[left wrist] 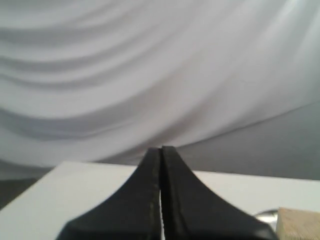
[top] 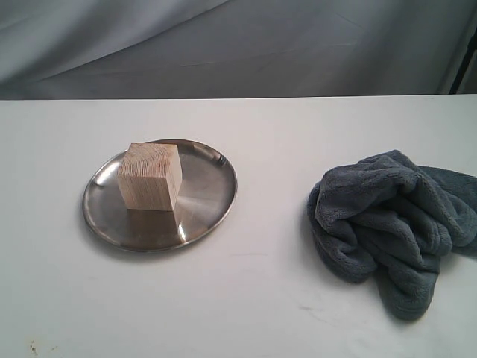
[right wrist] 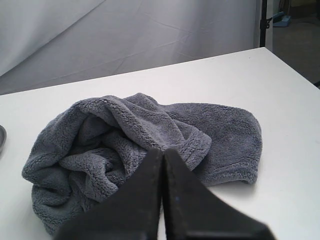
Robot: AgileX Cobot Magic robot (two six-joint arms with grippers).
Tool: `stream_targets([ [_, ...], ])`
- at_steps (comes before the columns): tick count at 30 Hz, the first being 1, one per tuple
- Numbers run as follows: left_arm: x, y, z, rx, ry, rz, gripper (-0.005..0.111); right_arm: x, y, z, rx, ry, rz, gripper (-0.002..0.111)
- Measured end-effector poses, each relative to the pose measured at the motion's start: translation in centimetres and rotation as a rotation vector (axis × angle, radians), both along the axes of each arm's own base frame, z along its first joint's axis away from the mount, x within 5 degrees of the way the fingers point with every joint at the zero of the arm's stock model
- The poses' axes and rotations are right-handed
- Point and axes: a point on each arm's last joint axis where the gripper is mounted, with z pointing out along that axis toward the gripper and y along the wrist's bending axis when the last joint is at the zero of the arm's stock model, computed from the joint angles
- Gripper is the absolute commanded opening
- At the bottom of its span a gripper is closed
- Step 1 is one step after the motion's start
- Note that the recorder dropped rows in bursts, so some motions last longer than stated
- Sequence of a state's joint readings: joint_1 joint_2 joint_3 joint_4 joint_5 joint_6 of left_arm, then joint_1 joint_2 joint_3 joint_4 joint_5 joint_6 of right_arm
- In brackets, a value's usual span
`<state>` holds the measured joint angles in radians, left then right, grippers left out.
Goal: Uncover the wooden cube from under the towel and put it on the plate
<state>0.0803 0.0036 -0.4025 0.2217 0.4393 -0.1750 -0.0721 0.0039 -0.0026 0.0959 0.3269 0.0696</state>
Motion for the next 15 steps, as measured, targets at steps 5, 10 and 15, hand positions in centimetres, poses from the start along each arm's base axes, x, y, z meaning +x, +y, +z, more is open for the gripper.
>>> stream_targets([
  [5, 1.8, -0.1, -4.1, -0.024, 0.082, -0.022, 0.0, 0.0, 0.0, 0.0, 0.0, 0.0, 0.0, 0.0],
  [10, 3.1, -0.4, -6.7, -0.046, 0.019, -0.068, 0.0, 0.0, 0.0, 0.0, 0.0, 0.0, 0.0, 0.0],
  [15, 3.7, -0.5, -9.2, -0.047, 0.007, -0.088, 0.0, 0.0, 0.0, 0.0, 0.0, 0.0, 0.0, 0.0],
])
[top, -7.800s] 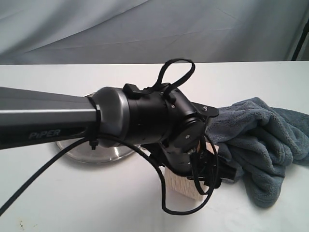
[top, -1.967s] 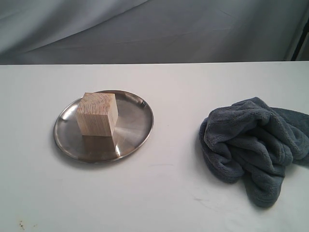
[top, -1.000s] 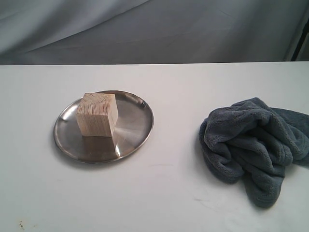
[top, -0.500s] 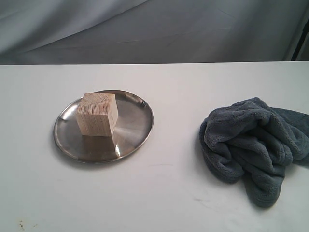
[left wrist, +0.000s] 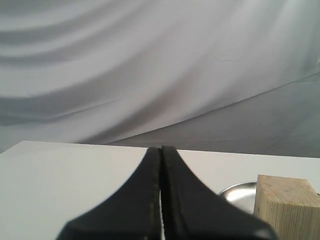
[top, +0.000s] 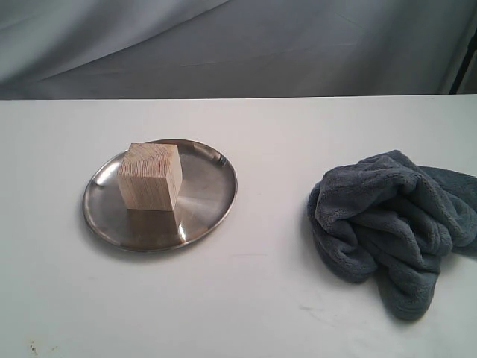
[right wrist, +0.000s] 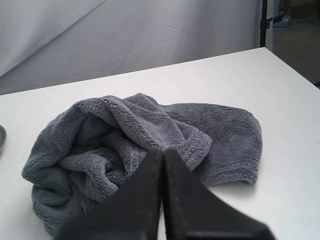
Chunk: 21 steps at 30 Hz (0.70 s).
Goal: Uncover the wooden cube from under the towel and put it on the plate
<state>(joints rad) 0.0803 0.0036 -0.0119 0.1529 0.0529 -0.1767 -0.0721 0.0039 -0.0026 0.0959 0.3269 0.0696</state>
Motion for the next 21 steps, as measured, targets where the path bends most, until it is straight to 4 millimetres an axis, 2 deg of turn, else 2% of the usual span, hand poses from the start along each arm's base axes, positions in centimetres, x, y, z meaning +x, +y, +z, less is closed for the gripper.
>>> stream_targets([
  [11, 0.0, 0.2, -1.4, 0.051, 0.139, 0.026, 0.0, 0.0, 0.0, 0.0, 0.0, 0.0, 0.0, 0.0],
  [21, 0.0, 0.3, -1.5, 0.043, 0.147, 0.026, 0.0, 0.0, 0.0, 0.0, 0.0, 0.0, 0.0, 0.0],
])
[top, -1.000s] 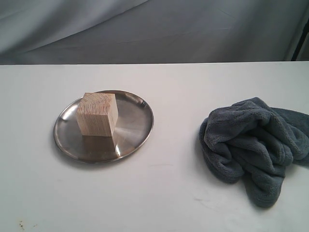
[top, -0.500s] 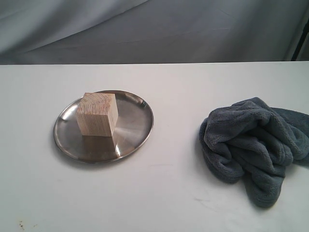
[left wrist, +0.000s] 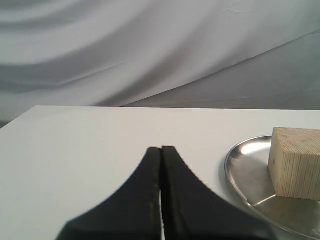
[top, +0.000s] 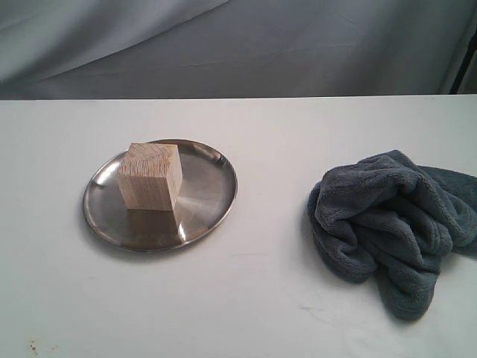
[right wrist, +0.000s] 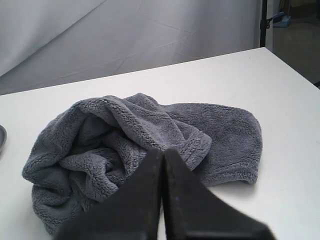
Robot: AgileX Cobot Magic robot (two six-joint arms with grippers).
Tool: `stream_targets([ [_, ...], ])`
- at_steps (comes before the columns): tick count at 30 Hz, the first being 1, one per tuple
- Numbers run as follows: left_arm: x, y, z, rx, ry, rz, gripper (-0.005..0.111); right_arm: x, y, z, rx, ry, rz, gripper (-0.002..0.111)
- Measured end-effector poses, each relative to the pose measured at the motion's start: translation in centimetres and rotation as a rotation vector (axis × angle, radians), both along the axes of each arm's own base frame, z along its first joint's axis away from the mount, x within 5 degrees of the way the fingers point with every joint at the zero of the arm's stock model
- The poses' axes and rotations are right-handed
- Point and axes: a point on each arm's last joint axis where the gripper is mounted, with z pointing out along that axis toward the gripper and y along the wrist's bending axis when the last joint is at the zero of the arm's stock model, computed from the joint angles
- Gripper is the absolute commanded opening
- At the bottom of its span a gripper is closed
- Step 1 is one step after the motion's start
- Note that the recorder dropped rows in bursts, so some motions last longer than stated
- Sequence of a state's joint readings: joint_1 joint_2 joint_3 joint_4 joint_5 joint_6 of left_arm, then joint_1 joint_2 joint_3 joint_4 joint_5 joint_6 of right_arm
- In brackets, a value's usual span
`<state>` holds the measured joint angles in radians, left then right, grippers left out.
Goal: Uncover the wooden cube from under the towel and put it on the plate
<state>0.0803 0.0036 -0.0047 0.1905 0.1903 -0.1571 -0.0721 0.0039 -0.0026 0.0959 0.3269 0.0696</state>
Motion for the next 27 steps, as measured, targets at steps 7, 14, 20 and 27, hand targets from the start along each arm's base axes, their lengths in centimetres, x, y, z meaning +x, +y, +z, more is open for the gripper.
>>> stream_targets([
  [7, -0.01, 0.12, 0.03, 0.071, 0.006, 0.006, 0.0, 0.0, 0.0, 0.0, 0.0, 0.0, 0.0, 0.0],
  [14, -0.01, 0.13, 0.03, 0.08, 0.007, 0.007, 0.0, 0.0, 0.0, 0.0, 0.0, 0.0, 0.0, 0.0],
  [20, -0.01, 0.13, 0.03, 0.08, 0.007, 0.007, 0.0, 0.0, 0.0, 0.0, 0.0, 0.0, 0.0, 0.0],
  [27, -0.01, 0.13, 0.03, 0.08, 0.007, 0.007, 0.0, 0.0, 0.0, 0.0, 0.0, 0.0, 0.0, 0.0],
])
